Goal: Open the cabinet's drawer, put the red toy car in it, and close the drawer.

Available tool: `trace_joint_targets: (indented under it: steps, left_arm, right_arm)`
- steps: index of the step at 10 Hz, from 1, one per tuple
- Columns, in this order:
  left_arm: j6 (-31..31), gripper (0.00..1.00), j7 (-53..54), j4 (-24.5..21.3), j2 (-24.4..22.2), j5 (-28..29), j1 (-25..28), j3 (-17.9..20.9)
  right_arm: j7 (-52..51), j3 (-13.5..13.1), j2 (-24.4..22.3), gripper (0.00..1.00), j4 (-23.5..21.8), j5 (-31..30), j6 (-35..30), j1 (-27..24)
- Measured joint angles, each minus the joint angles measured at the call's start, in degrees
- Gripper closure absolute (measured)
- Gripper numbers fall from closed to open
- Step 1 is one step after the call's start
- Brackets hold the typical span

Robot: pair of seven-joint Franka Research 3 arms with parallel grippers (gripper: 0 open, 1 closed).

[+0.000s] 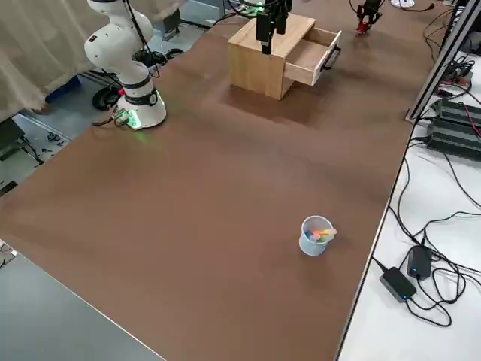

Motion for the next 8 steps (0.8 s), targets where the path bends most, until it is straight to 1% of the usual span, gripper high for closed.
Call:
trace_joint_targets:
  steps: [2,3,5,8]
  left_arm:
    - [-3.74,0.55,-4.52,1.01,-4.97,-0.05,-2.22,-1.46]
    - [-5.71,0.55,-8.61,1.62,-7.4,-0.05,-3.58,-3.12]
    - [-10.74,0.55,-17.45,4.6,-9.57,0.01,-4.88,-8.96]
    - [-18.2,0.55,-31.45,12.18,-9.7,1.54,-5.7,-17.94]
  right_arm:
    - [0.01,-0.07,-1.47,0.03,-1.57,0.0,0.46,-0.81]
    - [0.03,-0.15,-1.59,0.03,-1.75,0.0,0.54,-0.88]
    - [0.1,-0.16,-1.61,0.02,-1.87,0.0,0.63,-0.9]
    - [0.12,-0.12,-1.61,0.02,-1.93,0.0,1.03,-0.92]
